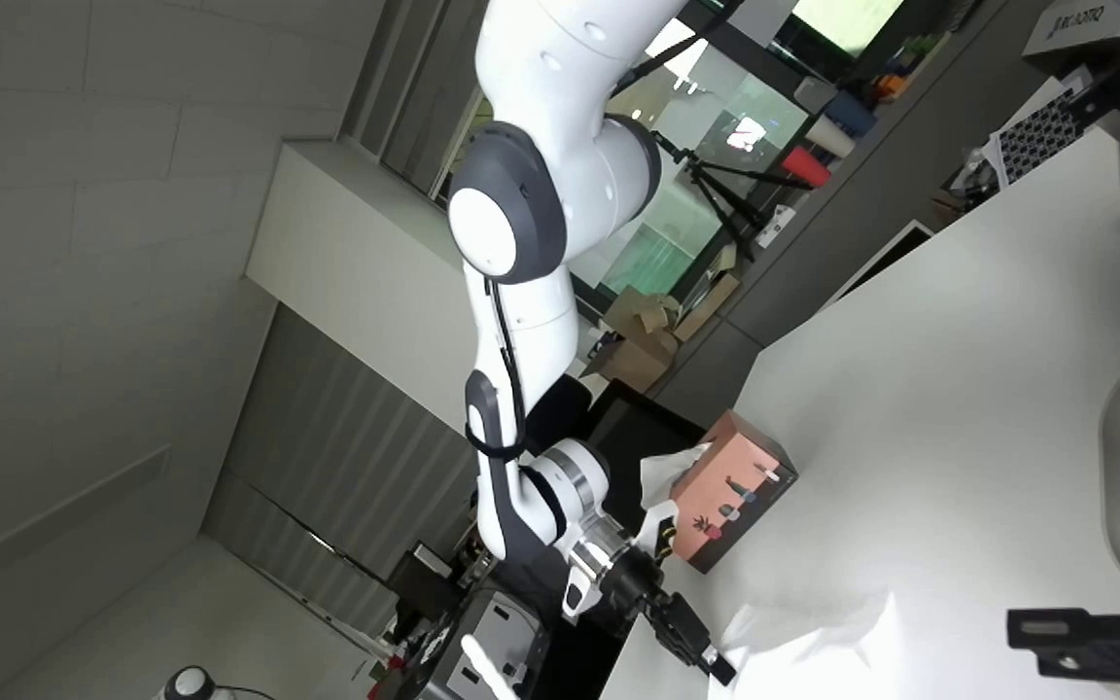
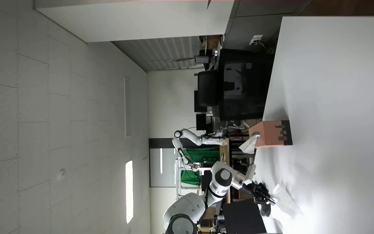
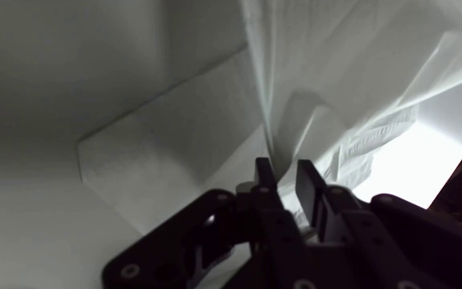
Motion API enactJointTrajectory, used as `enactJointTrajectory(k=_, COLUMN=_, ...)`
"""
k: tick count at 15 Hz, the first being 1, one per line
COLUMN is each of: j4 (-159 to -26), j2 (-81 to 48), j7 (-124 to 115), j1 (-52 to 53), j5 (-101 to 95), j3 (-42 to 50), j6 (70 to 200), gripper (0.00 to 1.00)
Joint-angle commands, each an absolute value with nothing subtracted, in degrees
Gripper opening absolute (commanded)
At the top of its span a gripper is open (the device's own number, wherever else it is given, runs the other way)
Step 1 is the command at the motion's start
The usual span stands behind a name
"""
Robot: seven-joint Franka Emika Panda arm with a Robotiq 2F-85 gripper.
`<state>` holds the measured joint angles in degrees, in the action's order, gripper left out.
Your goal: Take three pieces of tissue from the tissue box and put them on the table
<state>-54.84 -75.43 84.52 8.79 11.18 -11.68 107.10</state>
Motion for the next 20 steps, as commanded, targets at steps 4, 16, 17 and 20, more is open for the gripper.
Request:
enactJointTrajectory(k=4, j4=-66.16, j2=-64.08, j7=81.81, j1=9.76, j5=9.91, j3=-9.88, j6=111.28, gripper=0.73)
enactJointTrajectory(k=16, j4=-90.04, j2=-47.18, j7=71.61, j1=8.46, j5=1.17, j3=-7.03, j6=138.79, gripper=1.00)
enactJointTrajectory(k=17, j4=-91.60, j2=-46.00, j7=69.15, j1=8.73, j5=-0.40, j3=-6.14, j6=140.99, gripper=1.00)
enactJointTrajectory(k=20, j4=-95.49, j2=-43.24, j7=61.42, j1=9.53, j5=-5.49, j3=-3.32, j6=147.44, gripper=1.00)
